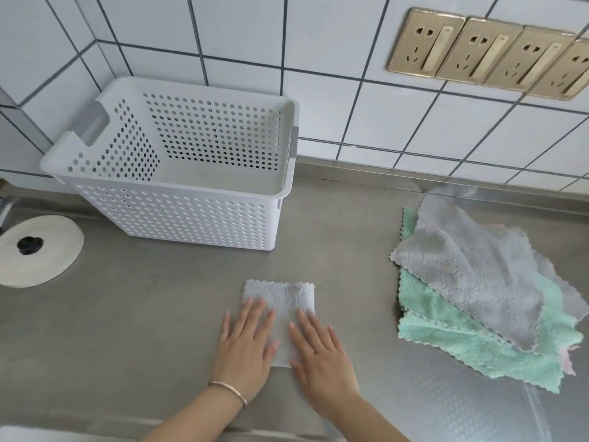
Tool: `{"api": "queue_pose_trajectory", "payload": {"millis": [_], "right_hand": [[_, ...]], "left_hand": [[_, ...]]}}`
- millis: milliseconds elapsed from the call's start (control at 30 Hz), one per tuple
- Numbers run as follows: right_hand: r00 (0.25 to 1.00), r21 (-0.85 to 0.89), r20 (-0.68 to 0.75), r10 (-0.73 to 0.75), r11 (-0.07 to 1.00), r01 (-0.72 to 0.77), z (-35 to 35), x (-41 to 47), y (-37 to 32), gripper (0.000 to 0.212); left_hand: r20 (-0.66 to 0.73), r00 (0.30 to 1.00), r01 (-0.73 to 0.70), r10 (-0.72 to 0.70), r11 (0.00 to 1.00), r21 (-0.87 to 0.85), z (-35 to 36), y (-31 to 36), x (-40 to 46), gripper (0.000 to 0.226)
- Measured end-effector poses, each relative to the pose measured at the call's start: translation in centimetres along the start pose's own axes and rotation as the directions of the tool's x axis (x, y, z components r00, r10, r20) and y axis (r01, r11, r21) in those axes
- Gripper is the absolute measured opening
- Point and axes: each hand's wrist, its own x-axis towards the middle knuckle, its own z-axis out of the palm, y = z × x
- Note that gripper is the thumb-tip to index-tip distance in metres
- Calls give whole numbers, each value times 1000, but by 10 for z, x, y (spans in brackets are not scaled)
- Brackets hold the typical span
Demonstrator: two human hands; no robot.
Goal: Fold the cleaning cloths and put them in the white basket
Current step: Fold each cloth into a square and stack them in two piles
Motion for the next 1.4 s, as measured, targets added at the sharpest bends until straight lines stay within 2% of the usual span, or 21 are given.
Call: {"api": "queue_pose_trajectory", "payload": {"millis": [67, 167, 333, 533, 633, 733, 900, 1033, 1133, 1200, 1233, 1300, 1333, 1400], "right_hand": [[998, 2, 53, 19, 1000, -19, 10, 3, 0, 56], [994, -16, 78, 83, 997, -82, 12, 11, 4, 56], [986, -49, 90, 138, 990, -134, 6, 28, 44, 62], [969, -79, 141, 204, 978, -195, -20, 81, 101, 64], [961, -56, 235, 148, 989, -138, -37, 113, 118, 69], [960, -111, 248, 133, 988, -108, -46, 153, 131, 60], [968, -114, 230, 101, 990, -77, -43, 202, 132, 62], [967, -99, 239, 83, 993, -61, -40, 212, 133, 64], [968, -20, 243, 57, 998, -54, -48, 211, 134, 72], [989, 115, 142, 31, 992, -48, -57, 198, 136, 65], [999, 175, 14, 34, 984, -36, -61, 185, 139, 57], [961, 231, -255, 103, 972, -43, -64, 153, 150, 42], [930, 250, -327, 168, 964, -86, -64, 131, 161, 38], [891, 261, -332, 308, 938, -227, -59, 95, 186, 35]], "left_hand": [[74, 997, -26, 22, 998, 60, 12, -3, -6, 53], [109, 994, -28, 21, 997, 67, 18, -5, 7, 62], [157, 984, -93, 79, 992, 85, 18, 16, 55, 58], [199, 972, -151, 121, 978, 142, 15, 45, 141, 64], [155, 978, -160, 139, 978, 135, 9, 55, 179, 69], [169, 984, -92, 63, 980, 175, 1, 60, 217, 58], [124, 991, 28, -50, 984, 173, -6, 58, 253, 59], [118, 991, 42, -60, 988, 146, -2, 53, 260, 58], [121, 989, 67, -81, 991, 117, -7, 55, 261, 59], [125, 985, 112, -122, 990, 80, -15, 65, 260, 61], [110, 989, 86, -94, 994, 71, -20, 74, 259, 62], [110, 988, -112, 105, 992, 60, -24, 95, 252, 65], [138, 958, -258, 250, 965, 44, -23, 109, 246, 65], [191, 866, -472, 462, 881, 9, -15, 133, 235, 62]]}}
